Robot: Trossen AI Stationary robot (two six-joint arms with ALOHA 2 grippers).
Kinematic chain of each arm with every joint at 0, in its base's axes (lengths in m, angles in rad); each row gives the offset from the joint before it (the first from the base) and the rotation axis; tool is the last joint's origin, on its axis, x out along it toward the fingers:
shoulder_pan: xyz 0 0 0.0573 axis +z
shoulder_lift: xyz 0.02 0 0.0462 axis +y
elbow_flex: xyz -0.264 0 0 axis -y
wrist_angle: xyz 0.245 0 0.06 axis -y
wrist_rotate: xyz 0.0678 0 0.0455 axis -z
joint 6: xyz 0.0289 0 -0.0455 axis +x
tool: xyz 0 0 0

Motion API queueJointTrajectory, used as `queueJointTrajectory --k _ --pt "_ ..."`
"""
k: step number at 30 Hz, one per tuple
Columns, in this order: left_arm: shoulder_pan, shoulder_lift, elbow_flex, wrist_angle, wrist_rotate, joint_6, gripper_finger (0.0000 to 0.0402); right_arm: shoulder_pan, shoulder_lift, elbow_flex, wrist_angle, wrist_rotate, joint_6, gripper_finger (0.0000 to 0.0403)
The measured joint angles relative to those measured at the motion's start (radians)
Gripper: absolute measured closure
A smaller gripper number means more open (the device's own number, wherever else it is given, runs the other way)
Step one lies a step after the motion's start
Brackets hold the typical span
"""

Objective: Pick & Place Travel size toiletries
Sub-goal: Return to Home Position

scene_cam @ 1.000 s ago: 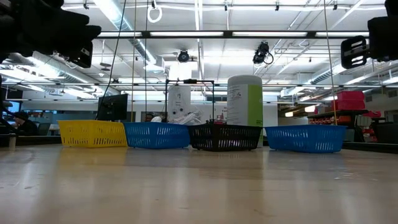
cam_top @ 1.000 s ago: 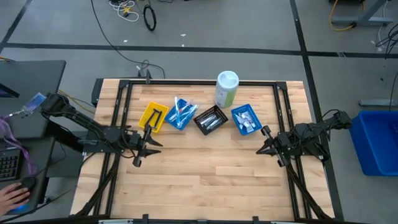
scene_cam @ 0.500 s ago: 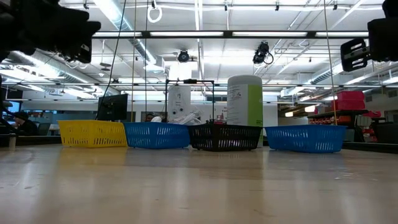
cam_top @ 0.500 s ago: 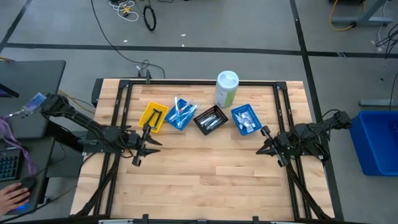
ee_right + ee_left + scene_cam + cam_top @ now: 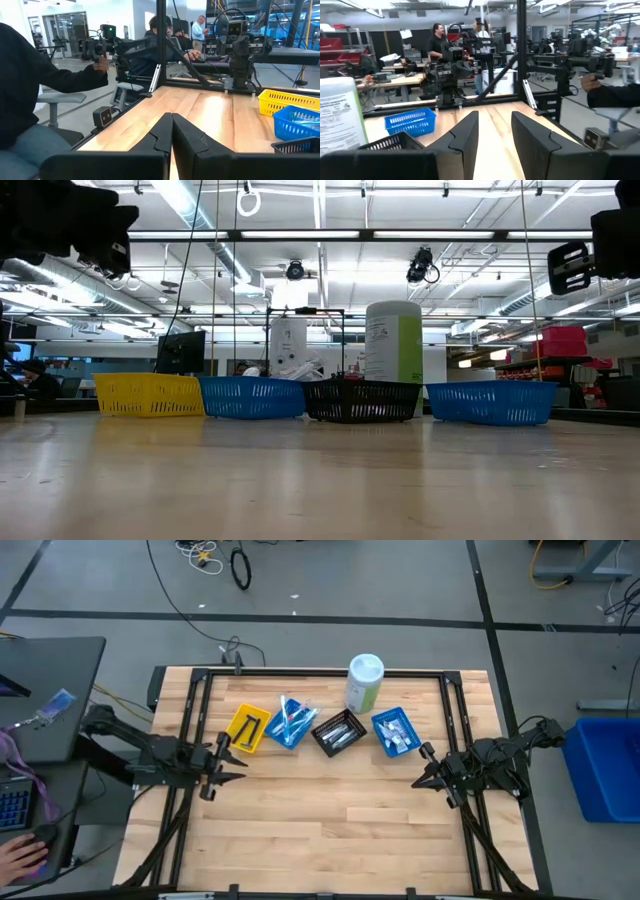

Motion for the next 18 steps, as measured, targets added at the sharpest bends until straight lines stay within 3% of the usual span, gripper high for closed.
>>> queueJointTrajectory --k 8,18 --pt "0.0 -0.149 0.0 -0.247 0.029 -0.055 0.0276 0.0 0.0 0.0 0.0 0.001 -0.005 0.0389" --pt "0.0 -0.152 0.0 -0.248 0.005 -0.087 0.0276 0.0 0.0 0.0 0.0 0.001 -0.005 0.0389"
